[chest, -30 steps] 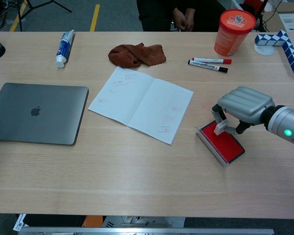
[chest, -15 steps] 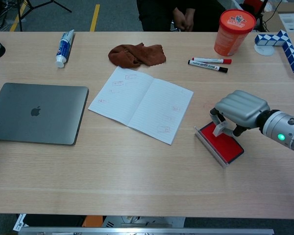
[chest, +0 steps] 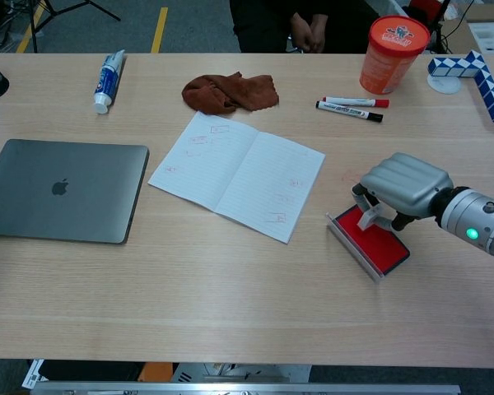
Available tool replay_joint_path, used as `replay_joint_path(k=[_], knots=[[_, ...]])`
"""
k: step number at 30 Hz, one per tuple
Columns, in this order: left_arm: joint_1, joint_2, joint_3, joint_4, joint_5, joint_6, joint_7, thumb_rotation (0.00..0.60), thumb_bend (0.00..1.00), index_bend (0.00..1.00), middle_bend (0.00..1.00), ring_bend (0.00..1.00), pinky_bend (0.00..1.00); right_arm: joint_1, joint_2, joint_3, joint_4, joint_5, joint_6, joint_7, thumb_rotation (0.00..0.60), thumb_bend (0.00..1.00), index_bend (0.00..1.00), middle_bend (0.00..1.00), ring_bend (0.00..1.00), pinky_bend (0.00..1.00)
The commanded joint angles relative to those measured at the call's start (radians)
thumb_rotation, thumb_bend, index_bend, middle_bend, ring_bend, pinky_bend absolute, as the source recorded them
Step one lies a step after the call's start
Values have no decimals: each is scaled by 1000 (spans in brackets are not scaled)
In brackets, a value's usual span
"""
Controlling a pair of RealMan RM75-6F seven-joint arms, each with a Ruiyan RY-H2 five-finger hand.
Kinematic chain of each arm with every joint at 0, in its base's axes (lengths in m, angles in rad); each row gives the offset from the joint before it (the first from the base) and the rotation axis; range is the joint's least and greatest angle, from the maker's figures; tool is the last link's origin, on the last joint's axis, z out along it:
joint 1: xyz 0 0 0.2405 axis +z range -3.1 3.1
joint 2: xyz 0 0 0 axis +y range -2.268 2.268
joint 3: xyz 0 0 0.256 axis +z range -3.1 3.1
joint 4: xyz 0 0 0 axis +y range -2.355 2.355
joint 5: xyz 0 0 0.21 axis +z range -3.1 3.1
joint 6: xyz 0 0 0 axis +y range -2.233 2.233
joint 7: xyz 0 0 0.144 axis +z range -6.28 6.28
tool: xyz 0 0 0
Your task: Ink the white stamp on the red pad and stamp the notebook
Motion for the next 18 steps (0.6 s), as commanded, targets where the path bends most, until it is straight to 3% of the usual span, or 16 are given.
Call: replay_joint_path(k=[1,18], knots=[[0,0,0,1,0,0,-1,600,262,0,0,0,45,-1,2,-1,-3,-2,2,-7,600,447,732,605,445,435],[3,-5,-1,20,-2,3,-22,600,262,0,0,0,45,-1,-2,-5,-21,12,2,-64,600,448,743,615,458,435]])
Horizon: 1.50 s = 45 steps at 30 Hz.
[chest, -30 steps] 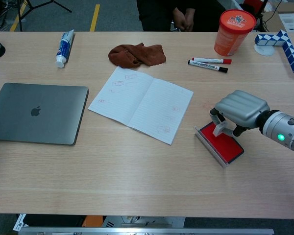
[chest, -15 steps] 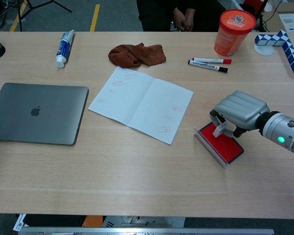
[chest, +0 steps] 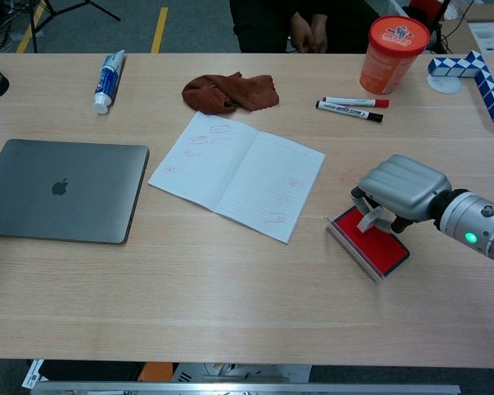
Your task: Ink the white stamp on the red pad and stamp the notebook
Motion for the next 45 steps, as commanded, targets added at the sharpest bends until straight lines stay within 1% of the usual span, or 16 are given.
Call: replay_joint_path(k=[1,15,18,24,27,30,35,37,45], knots=[[1,-1,0,2,0,1,-3,600,262,0,0,0,45,0,-1,-2,-2,2,-1,-7,600,448,743,616,459,435],[5,-4,2,13,1,4,-15,600,262,0,0,0,45,-3,0,0,-13,22,8,-26,600,448,745,620,463,435],[5,-4,3,12,2,3,-16,600,262,0,0,0,45,-6,22,15,-40,33,21,-9,600,448,745,620,463,435],[4,6,-1,1,5,9,-13,600,262,0,0,0,45,11,104,77,-136,74,46,21,600,449,750,626,466,435],[3,8,1,-8,15,13,-5,600,262,0,0,0,45,33,130,123,-167,115,40,44,600,448,754,628,469,435],[4,12,5,-18,24,15,3,600,262,0,0,0,45,71,141,167,-177,183,16,41,600,449,755,629,469,435],[7,22,7,-33,32,24,7,600,262,0,0,0,45,161,122,218,-167,342,-24,-19,600,448,754,629,469,435],[9,26,7,-37,35,30,7,600,262,0,0,0,45,199,99,228,-150,399,-29,-48,600,449,755,629,469,435],[14,36,7,-41,35,36,0,600,262,0,0,0,45,326,-8,237,-66,579,-16,-154,600,450,757,632,469,435]])
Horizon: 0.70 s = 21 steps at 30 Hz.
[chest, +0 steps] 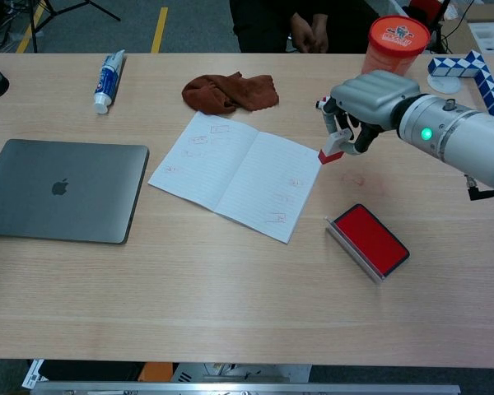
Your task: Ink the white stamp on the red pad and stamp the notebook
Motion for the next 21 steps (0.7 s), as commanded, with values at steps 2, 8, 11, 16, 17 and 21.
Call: replay_joint_path(k=[2,8,11,16,17,21], knots=[[1,1,1,2,1,-1,-2,600,262,0,0,0,45,76,-79,10,63,91,11,-62,600,451,758,633,469,435],[5,6,3,6,2,3,-12,600,262,0,0,0,45,146,-159,12,135,176,17,-102,600,452,761,635,469,435],[8,9,5,8,2,5,-14,600,262,0,0,0,45,175,-196,13,178,209,12,-112,600,452,766,638,470,436],[12,13,5,9,-2,7,-17,600,262,0,0,0,45,216,-260,9,255,251,-1,-125,600,453,770,642,474,435],[12,14,6,9,-3,6,-17,600,262,0,0,0,45,223,-271,7,268,258,-4,-129,600,453,770,642,474,435],[13,13,6,12,-8,1,-19,600,262,0,0,0,45,248,-314,0,319,288,-13,-144,600,454,772,643,474,435]])
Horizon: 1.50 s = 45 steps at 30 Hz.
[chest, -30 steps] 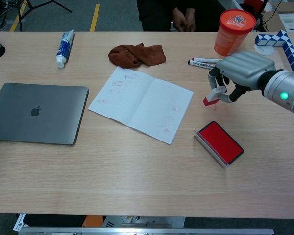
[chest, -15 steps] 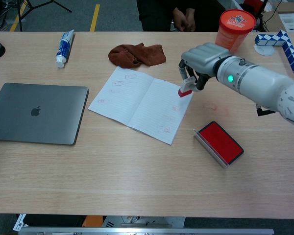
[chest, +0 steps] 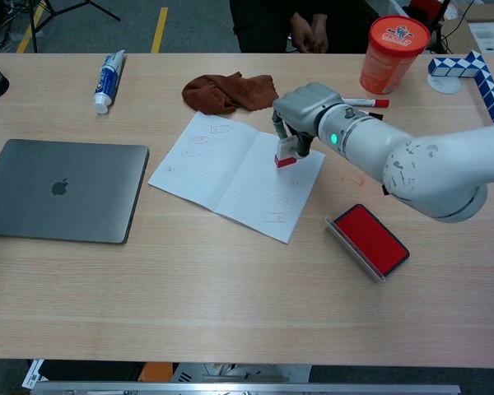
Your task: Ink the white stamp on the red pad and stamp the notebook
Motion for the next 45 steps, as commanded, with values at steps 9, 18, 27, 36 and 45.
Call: replay_joint_path(k=[9,18,27,36,45], knots=[[1,-3,0,14,-9,-11,-10,600,262,0,0,0,45,56,-96,-16,117,59,-18,-35,600,456,778,648,478,435],[2,-6,0,25,-15,-15,-20,600,262,0,0,0,45,70,-140,-35,168,62,-23,-54,600,458,785,653,481,435],[5,-11,0,34,-17,-14,-27,600,262,0,0,0,45,71,-164,-45,192,43,-20,-63,600,476,791,658,482,435],[8,-13,1,40,-18,-14,-31,600,262,0,0,0,45,70,-172,-46,194,42,-13,-75,600,477,792,660,487,435],[7,-9,0,30,-9,-9,-24,600,262,0,0,0,45,49,-84,-11,83,12,22,-30,600,477,793,661,488,435]])
